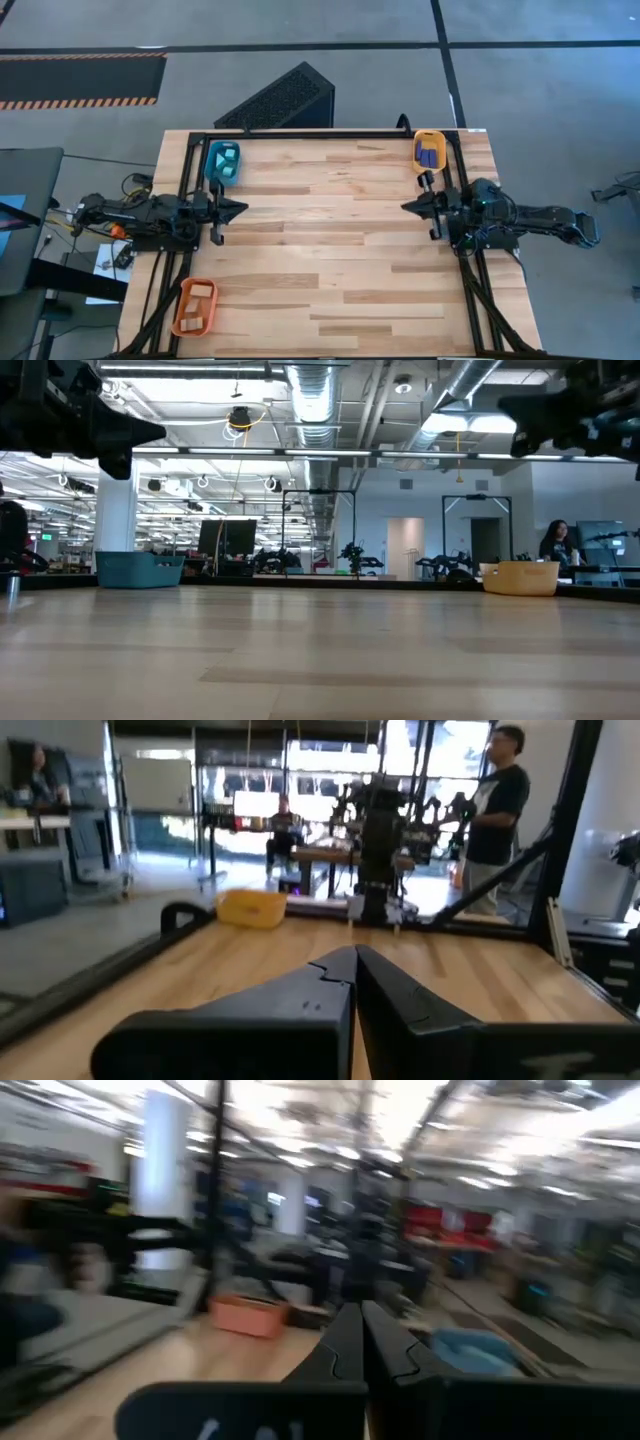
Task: Sort & place blocks by color
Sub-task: Return to Home Position
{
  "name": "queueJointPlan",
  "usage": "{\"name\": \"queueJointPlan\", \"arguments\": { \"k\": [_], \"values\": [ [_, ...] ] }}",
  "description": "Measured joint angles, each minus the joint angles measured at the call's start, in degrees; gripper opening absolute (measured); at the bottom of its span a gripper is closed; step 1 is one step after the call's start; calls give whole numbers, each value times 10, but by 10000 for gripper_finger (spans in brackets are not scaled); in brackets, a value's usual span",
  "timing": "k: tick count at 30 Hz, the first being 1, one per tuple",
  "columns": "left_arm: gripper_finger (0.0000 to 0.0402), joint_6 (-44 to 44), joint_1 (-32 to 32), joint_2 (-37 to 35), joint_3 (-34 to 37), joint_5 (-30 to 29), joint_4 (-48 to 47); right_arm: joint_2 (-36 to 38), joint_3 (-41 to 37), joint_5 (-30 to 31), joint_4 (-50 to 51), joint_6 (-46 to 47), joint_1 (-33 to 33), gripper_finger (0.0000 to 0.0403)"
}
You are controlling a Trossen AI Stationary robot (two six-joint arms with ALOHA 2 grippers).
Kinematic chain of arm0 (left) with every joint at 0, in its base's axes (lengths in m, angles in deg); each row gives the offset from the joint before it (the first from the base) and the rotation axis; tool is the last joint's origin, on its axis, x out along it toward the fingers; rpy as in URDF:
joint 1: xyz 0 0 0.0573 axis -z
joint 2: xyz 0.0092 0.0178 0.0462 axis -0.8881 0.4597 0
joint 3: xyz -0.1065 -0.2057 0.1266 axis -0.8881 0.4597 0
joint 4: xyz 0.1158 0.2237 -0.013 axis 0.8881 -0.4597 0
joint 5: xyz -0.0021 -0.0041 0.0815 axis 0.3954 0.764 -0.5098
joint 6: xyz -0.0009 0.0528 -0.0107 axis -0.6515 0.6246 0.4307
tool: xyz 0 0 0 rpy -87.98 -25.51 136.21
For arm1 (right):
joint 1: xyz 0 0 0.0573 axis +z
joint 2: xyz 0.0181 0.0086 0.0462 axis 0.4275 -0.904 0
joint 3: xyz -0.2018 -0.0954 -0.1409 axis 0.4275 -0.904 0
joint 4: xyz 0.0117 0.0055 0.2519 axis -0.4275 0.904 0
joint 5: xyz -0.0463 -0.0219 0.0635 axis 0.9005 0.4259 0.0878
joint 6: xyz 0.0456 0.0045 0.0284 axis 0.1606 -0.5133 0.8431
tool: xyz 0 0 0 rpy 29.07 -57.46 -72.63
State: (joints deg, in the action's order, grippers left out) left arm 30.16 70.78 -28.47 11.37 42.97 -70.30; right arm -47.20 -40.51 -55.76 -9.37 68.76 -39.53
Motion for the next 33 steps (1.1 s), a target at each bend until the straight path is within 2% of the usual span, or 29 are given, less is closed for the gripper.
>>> {"name": "queueJointPlan", "arguments": {
  "k": [2,4,7,11,16,19,21,25,31,33],
  "values": [
    [0,-21,0,1,0,-3,-17,-3,0,30,18,-2,-13,5],
    [0,-28,2,1,0,5,-17,-11,0,35,35,3,-28,4],
    [0,-12,5,1,0,10,-16,-13,0,-15,45,24,-43,5],
    [0,0,4,0,1,-9,-13,10,0,-134,86,29,-60,7],
    [0,8,4,1,1,1,-15,56,0,-155,183,13,-90,5],
    [0,33,4,2,1,-10,-15,79,-1,-143,250,-23,-97,5],
    [0,49,4,2,1,-25,-14,88,-1,-125,253,-41,-97,5],
    [0,45,4,0,2,-41,-11,88,-1,-129,218,-27,-102,5],
    [0,40,4,0,2,7,5,89,-2,-210,141,23,-102,8],
    [0,40,4,1,2,7,3,90,-2,-215,133,44,-103,9]
  ]
}}
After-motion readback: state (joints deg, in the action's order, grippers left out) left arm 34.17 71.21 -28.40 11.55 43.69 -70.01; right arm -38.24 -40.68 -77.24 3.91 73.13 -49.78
